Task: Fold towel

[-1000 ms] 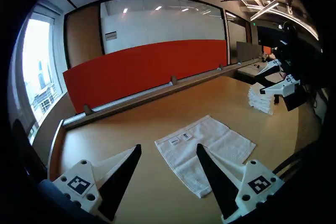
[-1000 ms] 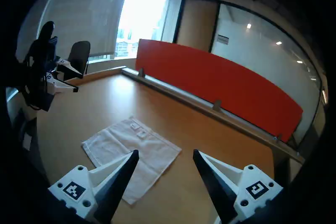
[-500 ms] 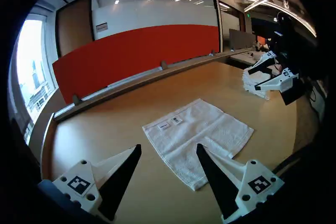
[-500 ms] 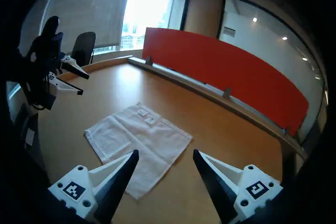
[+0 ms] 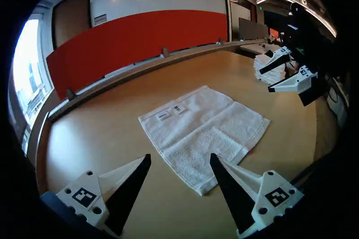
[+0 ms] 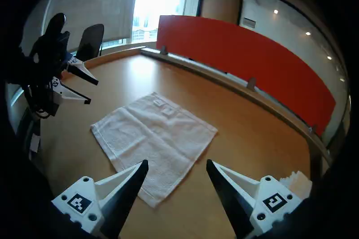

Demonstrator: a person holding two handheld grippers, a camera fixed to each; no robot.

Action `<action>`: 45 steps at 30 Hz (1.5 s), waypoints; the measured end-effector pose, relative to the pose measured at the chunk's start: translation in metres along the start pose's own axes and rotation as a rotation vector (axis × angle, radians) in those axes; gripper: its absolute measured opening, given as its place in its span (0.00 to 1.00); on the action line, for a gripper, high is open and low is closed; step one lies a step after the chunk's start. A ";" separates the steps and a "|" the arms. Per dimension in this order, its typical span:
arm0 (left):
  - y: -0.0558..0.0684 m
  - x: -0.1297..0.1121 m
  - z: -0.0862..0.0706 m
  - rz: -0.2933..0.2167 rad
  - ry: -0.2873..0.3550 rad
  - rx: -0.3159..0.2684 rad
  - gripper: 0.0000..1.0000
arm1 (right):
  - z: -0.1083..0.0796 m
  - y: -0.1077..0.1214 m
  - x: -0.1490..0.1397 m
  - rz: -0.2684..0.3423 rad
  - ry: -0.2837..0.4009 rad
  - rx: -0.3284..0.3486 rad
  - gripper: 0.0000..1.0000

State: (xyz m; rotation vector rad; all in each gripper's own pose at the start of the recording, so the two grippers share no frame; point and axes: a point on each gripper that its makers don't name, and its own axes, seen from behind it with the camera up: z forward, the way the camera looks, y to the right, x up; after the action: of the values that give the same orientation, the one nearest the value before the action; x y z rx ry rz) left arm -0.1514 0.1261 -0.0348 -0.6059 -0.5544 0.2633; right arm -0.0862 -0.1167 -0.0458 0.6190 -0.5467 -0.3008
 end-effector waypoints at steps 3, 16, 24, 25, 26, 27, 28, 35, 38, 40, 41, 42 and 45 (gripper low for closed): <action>0.005 -0.009 0.006 0.001 -0.017 -0.014 0.98 | 0.006 -0.005 -0.009 0.000 -0.017 0.007 1.00; 0.027 -0.048 0.028 0.000 -0.103 -0.082 0.97 | 0.020 -0.024 -0.055 -0.012 -0.110 0.058 1.00; 0.034 -0.068 0.036 -0.008 -0.156 -0.107 0.98 | 0.025 -0.032 -0.081 0.003 -0.164 0.087 1.00; 0.035 -0.071 0.037 -0.010 -0.164 -0.110 0.98 | 0.026 -0.034 -0.084 0.005 -0.170 0.093 1.00; 0.036 -0.073 0.037 -0.011 -0.170 -0.113 0.98 | 0.027 -0.035 -0.086 0.007 -0.176 0.098 1.00; 0.037 -0.075 0.038 -0.012 -0.177 -0.114 0.98 | 0.027 -0.036 -0.088 0.005 -0.181 0.101 1.00; 0.038 -0.078 0.039 -0.013 -0.185 -0.116 0.98 | 0.028 -0.037 -0.091 0.003 -0.187 0.105 1.00; 0.046 -0.089 0.043 -0.017 -0.222 -0.133 0.98 | 0.030 -0.043 -0.100 -0.005 -0.210 0.128 0.99; 0.049 -0.091 0.045 -0.014 -0.229 -0.141 0.98 | 0.031 -0.042 -0.102 0.001 -0.216 0.130 0.98; 0.050 -0.093 0.047 -0.013 -0.236 -0.143 0.98 | 0.032 -0.042 -0.103 0.002 -0.221 0.135 0.97; 0.050 -0.094 0.048 -0.013 -0.239 -0.144 0.98 | 0.032 -0.042 -0.104 0.003 -0.224 0.137 0.97; 0.050 -0.094 0.048 -0.012 -0.238 -0.144 0.97 | 0.032 -0.042 -0.105 0.001 -0.225 0.137 0.97; 0.050 -0.094 0.049 -0.010 -0.236 -0.146 0.98 | 0.033 -0.043 -0.106 -0.005 -0.228 0.142 0.97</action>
State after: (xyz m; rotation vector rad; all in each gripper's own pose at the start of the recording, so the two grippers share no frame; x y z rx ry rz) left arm -0.2598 0.1524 -0.0701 -0.7178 -0.8086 0.2891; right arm -0.1962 -0.1209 -0.0910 0.7278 -0.7906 -0.3419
